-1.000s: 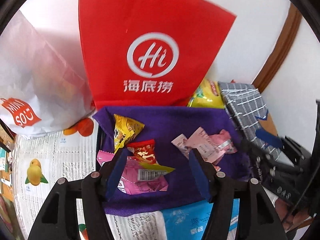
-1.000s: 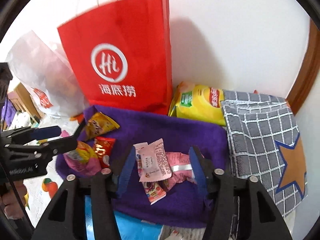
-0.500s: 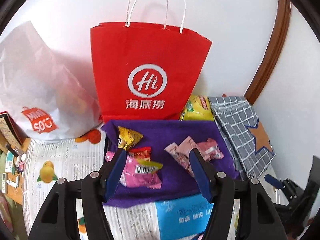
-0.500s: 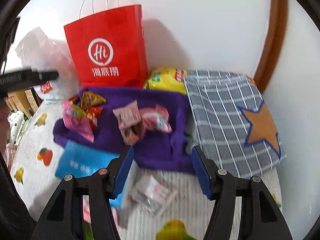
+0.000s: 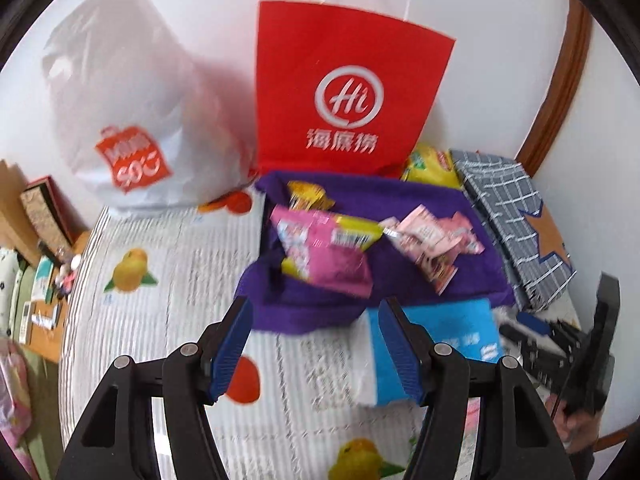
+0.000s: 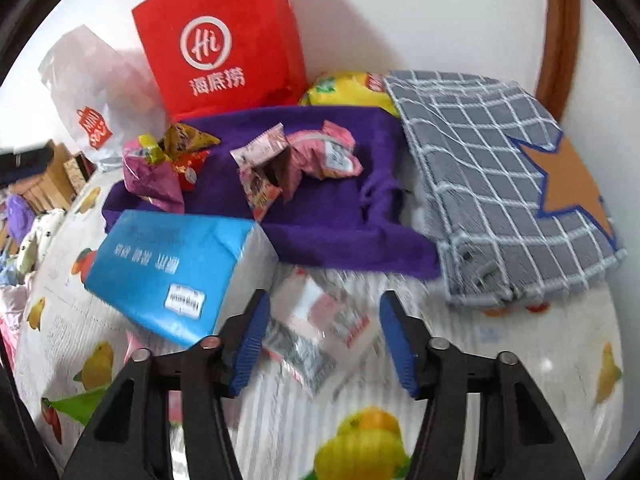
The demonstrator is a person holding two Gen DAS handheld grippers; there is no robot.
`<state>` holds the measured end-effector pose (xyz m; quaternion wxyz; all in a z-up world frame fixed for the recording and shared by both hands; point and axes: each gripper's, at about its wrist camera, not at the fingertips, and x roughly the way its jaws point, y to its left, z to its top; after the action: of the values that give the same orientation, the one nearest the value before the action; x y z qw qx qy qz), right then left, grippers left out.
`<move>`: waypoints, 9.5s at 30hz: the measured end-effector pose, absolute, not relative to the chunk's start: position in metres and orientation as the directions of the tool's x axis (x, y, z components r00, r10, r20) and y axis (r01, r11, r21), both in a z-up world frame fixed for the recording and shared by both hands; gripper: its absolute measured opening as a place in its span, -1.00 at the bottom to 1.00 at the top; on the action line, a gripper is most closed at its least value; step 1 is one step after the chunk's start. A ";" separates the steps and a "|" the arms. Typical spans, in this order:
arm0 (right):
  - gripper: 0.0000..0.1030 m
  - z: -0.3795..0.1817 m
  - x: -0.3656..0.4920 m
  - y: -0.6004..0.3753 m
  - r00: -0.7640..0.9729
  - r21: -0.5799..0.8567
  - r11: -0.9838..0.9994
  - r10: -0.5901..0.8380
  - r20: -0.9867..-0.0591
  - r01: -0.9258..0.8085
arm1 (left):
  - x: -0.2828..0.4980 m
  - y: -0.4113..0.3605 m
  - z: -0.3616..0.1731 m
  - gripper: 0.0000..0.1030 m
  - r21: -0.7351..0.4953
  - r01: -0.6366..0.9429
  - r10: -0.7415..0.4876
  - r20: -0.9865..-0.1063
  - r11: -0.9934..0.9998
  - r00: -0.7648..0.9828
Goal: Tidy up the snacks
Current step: 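Grasp the white sauce packet with the right tool while the left tool moves to the snacks, then grasp the green snack bag with the left tool, then lift the green snack bag with the left tool while the right holds the white packet, then carry the green bag and white packet over the purple towel with both tools, then lower the green bag with the left tool while the right lowers the white packet, open both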
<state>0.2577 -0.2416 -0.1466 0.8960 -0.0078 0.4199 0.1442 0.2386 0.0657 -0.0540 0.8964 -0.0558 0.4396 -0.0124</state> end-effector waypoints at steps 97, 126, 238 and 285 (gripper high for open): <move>0.13 -0.194 0.158 -0.266 0.647 0.000 0.985 0.115 -0.753 -0.175 | 0.128 0.036 -0.180 -0.27 -0.263 0.000 -0.199 -0.731 0.965 0.653; 0.16 -0.195 0.159 -0.266 0.645 -0.001 0.985 0.114 -0.755 -0.175 | 0.129 0.033 -0.179 -0.33 -0.236 -0.004 -0.176 -0.738 0.972 0.651; 0.07 -0.110 0.407 -0.181 0.523 0.119 0.970 0.215 -0.825 -0.211 | 0.377 0.040 -0.097 -0.37 -0.306 0.003 -0.264 -0.815 0.952 0.516; 0.30 -0.097 0.399 -0.171 0.532 0.145 0.958 0.260 -0.806 -0.249 | 0.370 0.030 -0.078 0.28 -0.269 0.056 -0.256 -0.803 0.961 0.538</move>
<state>0.3992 -0.1713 -0.0975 0.8751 0.0060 0.4616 0.1455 0.3705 0.0301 -0.0785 0.8705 -0.1059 0.4721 -0.0899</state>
